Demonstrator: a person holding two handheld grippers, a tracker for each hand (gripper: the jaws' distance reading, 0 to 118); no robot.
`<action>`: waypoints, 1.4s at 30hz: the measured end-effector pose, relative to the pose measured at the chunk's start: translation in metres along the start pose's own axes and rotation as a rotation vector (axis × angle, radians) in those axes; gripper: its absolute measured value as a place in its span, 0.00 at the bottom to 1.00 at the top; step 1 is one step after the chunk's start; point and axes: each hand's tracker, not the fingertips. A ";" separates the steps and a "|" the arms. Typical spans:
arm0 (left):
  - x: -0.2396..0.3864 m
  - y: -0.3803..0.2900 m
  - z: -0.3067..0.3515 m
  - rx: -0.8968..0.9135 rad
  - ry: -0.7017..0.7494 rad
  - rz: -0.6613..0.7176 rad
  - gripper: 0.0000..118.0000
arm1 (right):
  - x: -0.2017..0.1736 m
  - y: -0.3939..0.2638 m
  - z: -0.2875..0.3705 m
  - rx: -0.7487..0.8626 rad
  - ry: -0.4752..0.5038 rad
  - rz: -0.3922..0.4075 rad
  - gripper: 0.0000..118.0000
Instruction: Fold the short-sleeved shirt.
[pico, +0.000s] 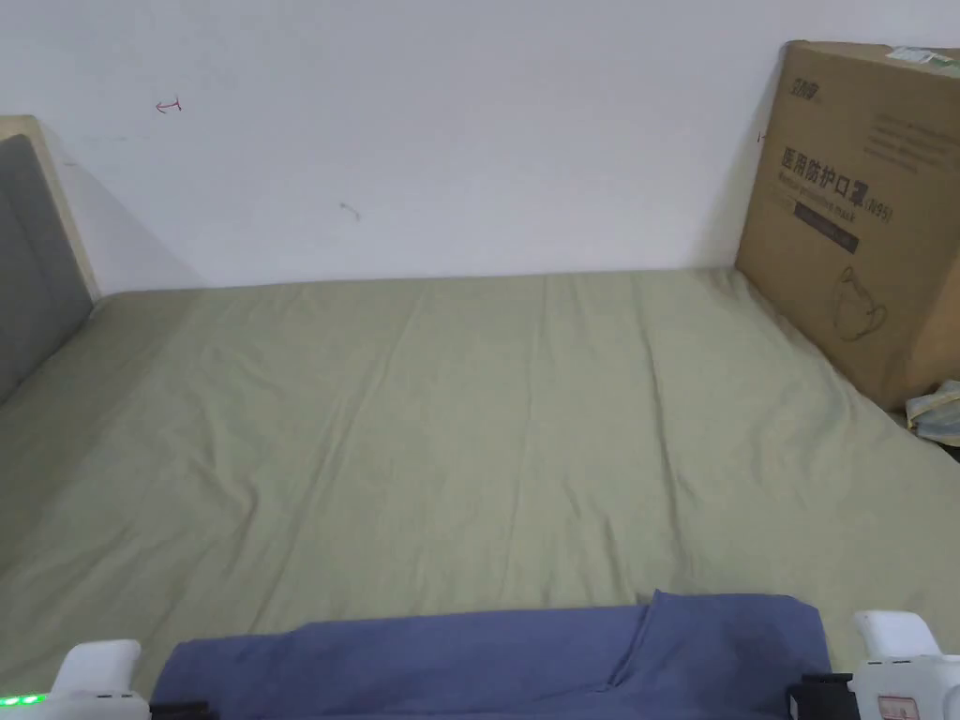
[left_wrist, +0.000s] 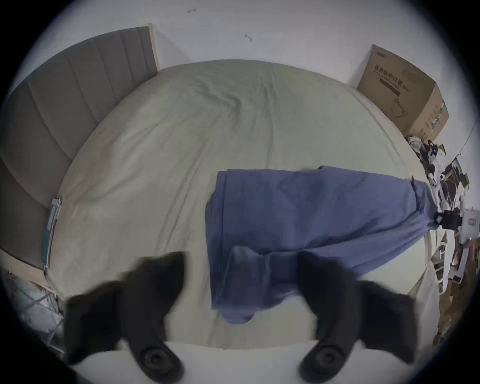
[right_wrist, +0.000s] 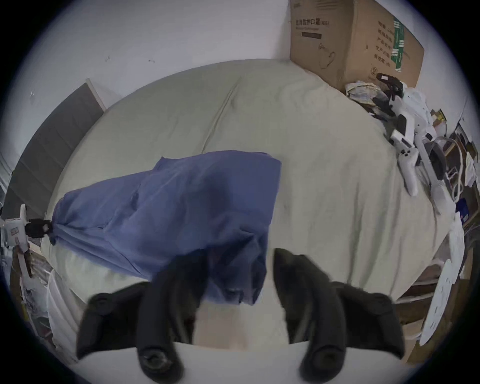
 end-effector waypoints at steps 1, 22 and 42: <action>0.000 0.001 0.009 0.037 -0.033 0.014 0.95 | -0.001 0.001 0.010 0.053 -0.008 -0.001 0.54; 0.019 0.024 0.105 0.297 -0.109 0.076 0.00 | -0.189 0.064 0.096 0.766 -0.054 0.094 0.01; -0.088 -0.008 -0.008 0.057 -0.494 0.442 0.98 | -0.299 0.068 0.065 0.766 -0.030 0.214 0.01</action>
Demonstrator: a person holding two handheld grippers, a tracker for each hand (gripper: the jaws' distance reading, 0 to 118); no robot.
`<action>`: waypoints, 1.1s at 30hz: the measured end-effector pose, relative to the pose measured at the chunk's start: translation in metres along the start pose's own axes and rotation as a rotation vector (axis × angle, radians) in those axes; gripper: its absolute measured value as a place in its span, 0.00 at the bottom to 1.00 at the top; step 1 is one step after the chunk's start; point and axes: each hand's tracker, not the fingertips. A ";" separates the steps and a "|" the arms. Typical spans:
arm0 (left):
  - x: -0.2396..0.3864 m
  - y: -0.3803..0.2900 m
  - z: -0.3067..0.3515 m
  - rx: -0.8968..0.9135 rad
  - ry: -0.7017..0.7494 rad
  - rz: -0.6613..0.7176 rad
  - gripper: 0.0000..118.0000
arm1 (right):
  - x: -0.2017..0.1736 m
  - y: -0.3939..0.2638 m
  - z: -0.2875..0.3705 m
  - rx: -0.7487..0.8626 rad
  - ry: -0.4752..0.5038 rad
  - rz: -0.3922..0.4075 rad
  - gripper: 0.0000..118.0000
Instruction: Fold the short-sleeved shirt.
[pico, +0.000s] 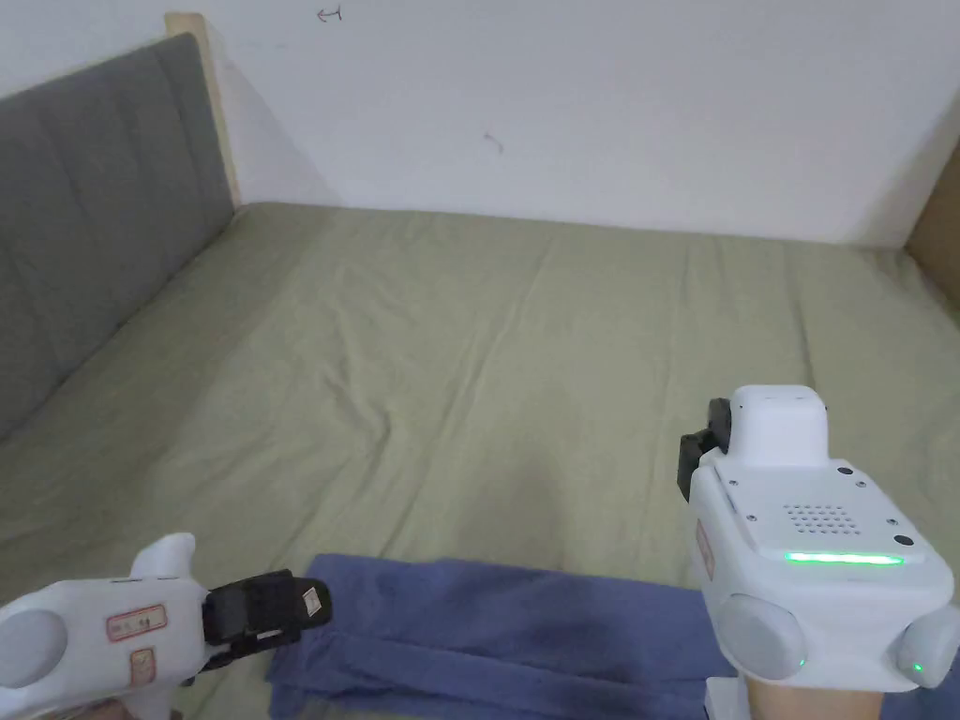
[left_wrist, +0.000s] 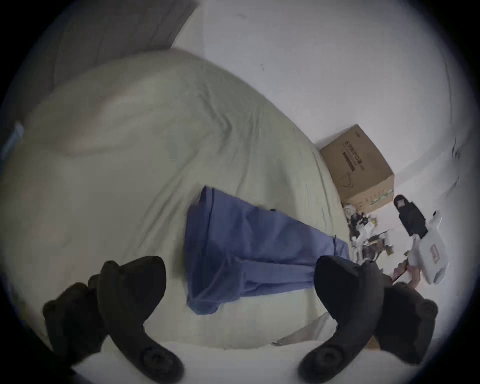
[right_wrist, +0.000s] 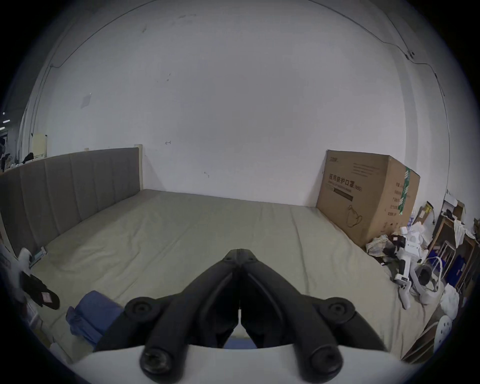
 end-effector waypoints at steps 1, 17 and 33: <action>-0.008 0.000 -0.008 -0.012 -0.016 0.028 0.98 | -0.005 -0.001 -0.002 -0.007 0.003 0.001 0.01; -0.039 -0.002 -0.093 -0.128 -0.204 0.181 0.04 | -0.010 -0.021 -0.030 -0.138 0.032 -0.028 0.01; -0.066 0.032 0.001 -0.060 0.004 0.057 0.05 | -0.005 -0.034 -0.024 -0.166 0.028 -0.036 0.01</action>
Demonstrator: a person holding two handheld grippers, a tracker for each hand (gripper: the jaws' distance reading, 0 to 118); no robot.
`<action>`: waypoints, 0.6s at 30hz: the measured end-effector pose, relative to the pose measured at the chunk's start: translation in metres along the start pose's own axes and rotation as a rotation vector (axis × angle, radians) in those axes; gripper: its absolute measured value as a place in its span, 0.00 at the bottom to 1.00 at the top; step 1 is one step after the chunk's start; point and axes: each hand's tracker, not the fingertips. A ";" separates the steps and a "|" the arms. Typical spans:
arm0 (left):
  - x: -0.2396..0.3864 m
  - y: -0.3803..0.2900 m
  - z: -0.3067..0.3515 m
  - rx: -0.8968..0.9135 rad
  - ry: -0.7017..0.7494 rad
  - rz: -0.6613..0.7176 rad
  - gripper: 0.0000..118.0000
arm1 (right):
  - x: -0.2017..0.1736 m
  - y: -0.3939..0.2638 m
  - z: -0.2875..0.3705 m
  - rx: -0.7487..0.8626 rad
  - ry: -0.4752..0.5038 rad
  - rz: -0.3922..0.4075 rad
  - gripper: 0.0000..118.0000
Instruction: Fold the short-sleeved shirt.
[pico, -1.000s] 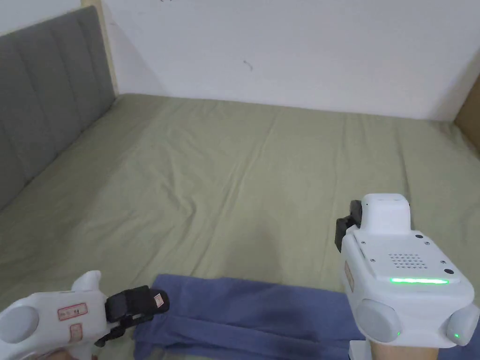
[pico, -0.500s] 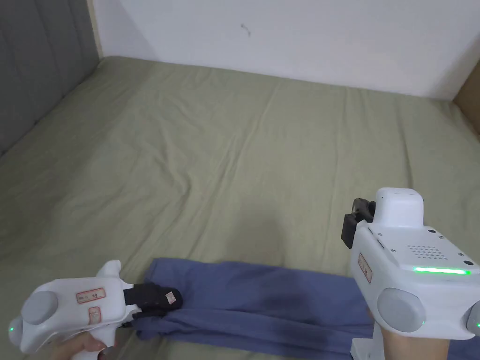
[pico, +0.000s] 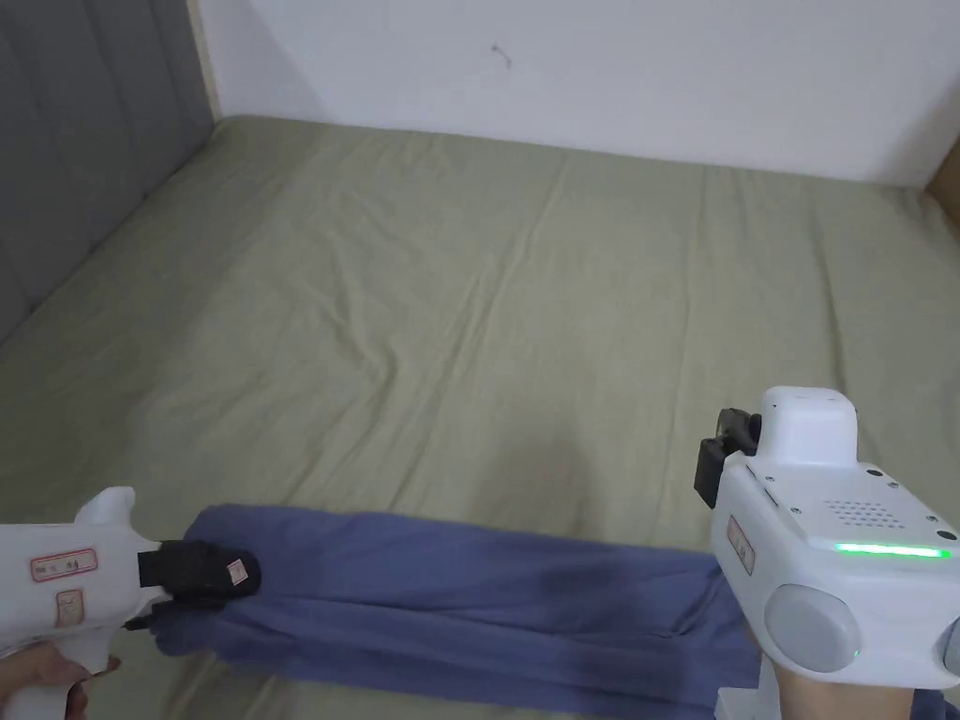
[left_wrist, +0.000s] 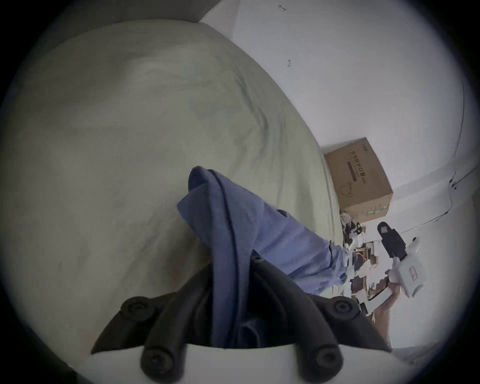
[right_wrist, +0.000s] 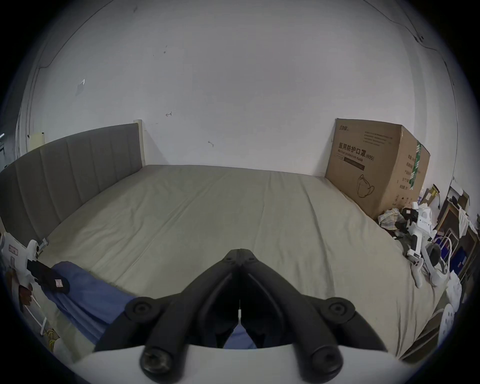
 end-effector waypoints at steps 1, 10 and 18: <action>0.004 -0.002 0.001 -0.010 0.002 -0.003 0.05 | 0.002 0.000 0.001 0.003 0.000 -0.001 0.01; 0.135 0.001 0.013 0.023 0.183 -0.340 0.05 | 0.039 0.005 0.015 0.041 -0.029 -0.052 0.01; 0.262 -0.040 -0.056 -0.063 0.278 -0.671 0.05 | 0.086 -0.005 0.022 0.039 -0.070 -0.135 0.01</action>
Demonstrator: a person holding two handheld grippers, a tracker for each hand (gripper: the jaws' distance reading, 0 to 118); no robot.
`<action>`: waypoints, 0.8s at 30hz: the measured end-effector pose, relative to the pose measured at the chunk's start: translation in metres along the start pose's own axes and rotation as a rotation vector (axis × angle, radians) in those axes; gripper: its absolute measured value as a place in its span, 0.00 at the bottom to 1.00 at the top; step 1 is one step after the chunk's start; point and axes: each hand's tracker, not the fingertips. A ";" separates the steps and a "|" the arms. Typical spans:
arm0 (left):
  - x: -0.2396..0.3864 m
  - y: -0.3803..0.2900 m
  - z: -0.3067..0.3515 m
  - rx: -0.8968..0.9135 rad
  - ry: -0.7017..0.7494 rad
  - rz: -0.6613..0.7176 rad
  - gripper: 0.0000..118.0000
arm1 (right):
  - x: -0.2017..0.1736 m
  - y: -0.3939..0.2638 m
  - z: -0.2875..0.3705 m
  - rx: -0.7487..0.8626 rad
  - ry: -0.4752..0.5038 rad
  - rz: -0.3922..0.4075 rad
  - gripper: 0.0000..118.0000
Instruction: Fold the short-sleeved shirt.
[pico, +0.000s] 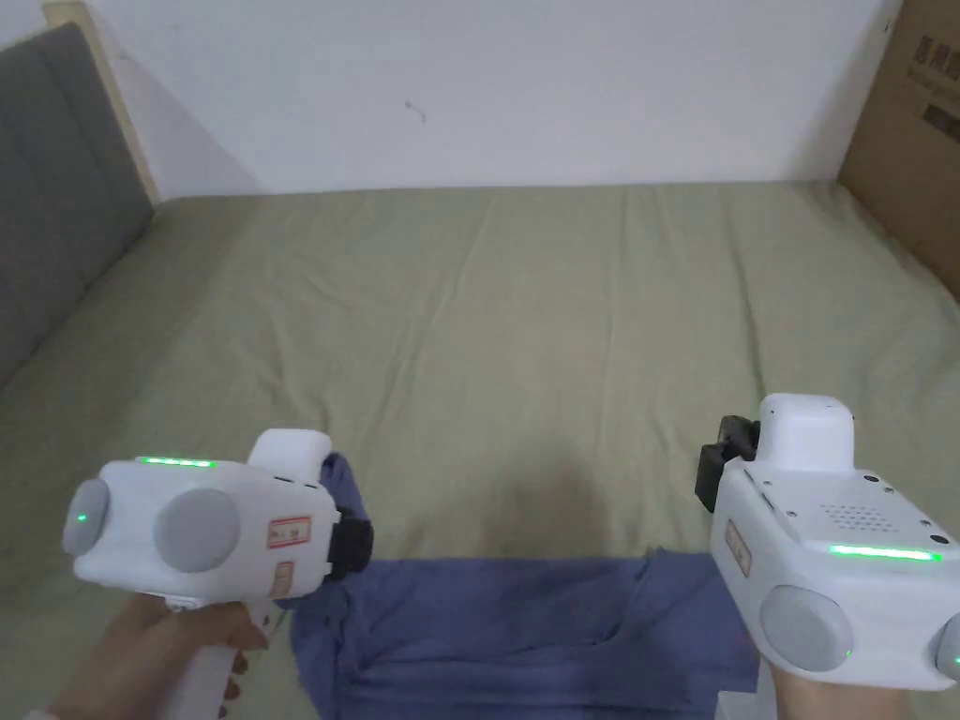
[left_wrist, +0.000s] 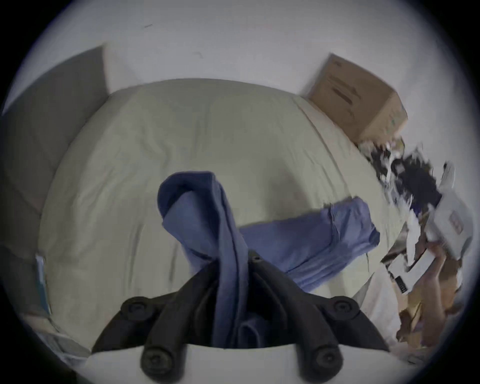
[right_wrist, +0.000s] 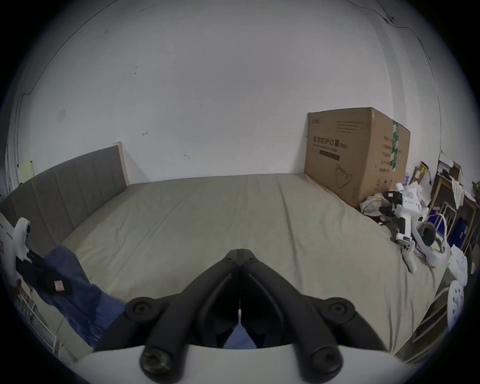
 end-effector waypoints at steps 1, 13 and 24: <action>0.015 0.000 -0.011 -0.012 -0.024 0.000 0.05 | 0.005 -0.001 0.001 0.005 -0.010 -0.002 0.01; 0.096 -0.005 -0.101 -0.132 -0.311 -0.003 0.83 | 0.057 -0.014 0.002 -0.024 -0.081 -0.034 0.01; 0.009 -0.007 -0.075 -0.032 -0.122 0.178 0.00 | 0.056 -0.020 0.005 -0.021 -0.086 -0.006 0.01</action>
